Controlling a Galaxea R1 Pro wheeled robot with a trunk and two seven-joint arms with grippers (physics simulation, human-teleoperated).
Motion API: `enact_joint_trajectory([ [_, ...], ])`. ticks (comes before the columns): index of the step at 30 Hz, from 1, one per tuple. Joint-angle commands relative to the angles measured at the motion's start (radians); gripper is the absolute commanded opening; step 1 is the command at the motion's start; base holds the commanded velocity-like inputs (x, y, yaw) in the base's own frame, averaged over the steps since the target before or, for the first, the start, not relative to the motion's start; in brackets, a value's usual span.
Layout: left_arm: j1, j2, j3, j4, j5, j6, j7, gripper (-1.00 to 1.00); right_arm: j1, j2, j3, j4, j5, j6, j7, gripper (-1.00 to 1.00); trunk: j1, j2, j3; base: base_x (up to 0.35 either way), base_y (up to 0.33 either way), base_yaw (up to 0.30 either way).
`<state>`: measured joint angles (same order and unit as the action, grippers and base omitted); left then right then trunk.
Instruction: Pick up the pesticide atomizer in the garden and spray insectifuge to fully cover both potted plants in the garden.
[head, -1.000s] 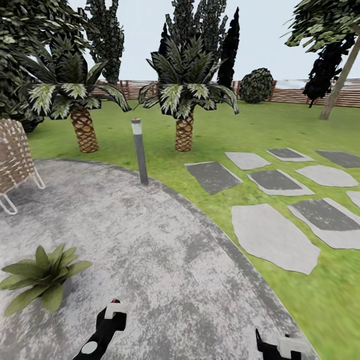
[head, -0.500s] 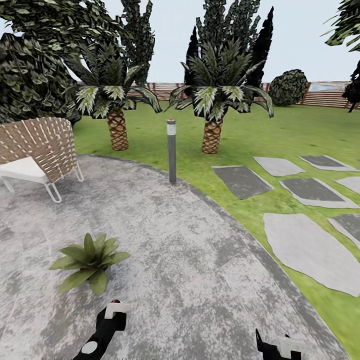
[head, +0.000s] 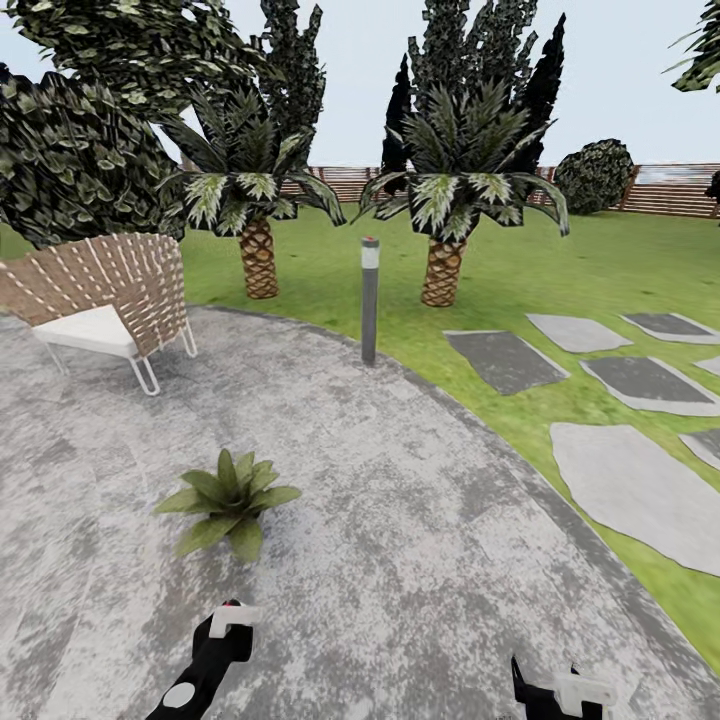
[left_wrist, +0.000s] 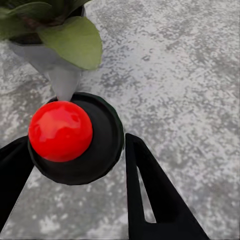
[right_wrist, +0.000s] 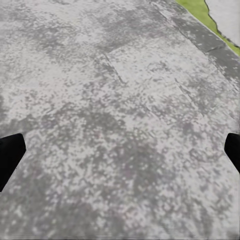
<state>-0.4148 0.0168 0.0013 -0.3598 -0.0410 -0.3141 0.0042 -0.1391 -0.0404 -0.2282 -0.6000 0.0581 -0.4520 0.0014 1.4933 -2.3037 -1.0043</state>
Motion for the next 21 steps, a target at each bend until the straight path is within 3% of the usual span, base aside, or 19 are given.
enact_joint_trajectory([
  [1, 0.000, 0.000, 0.000, 0.001, -0.005, -0.003, 0.000, -1.00, 0.000, 0.000, -0.003, 0.000, 0.006, -0.003, 0.000, 1.00, -0.001, 0.000, -0.001, -0.235, 0.238, 0.000],
  [5, -0.001, -0.001, 0.000, 0.001, -0.004, -0.003, 0.000, -1.00, 0.000, 0.000, -0.003, 0.000, 0.006, -0.002, 0.000, 1.00, -0.001, 0.000, -0.001, -0.235, 0.237, 0.000],
  [7, -0.001, -0.001, 0.000, 0.001, -0.005, -0.003, 0.000, -1.00, -0.001, 0.000, -0.002, 0.001, 0.040, -0.003, 0.001, 1.00, -0.001, 0.000, -0.001, -0.064, 0.063, 0.000],
  [13, -0.001, -0.001, 0.000, 0.001, -0.005, -0.003, 0.000, -1.00, -0.001, 0.002, -0.002, 0.002, 0.057, -0.004, 0.000, 1.00, -0.001, 0.000, -0.001, -0.011, 0.010, 0.022],
  [21, -0.001, 0.000, 0.000, 0.001, -0.005, -0.003, 0.000, -1.00, -0.001, 0.002, -0.003, 0.003, 0.058, -0.004, 0.000, 1.00, -0.001, 0.000, -0.001, -0.001, 0.001, 0.237],
])
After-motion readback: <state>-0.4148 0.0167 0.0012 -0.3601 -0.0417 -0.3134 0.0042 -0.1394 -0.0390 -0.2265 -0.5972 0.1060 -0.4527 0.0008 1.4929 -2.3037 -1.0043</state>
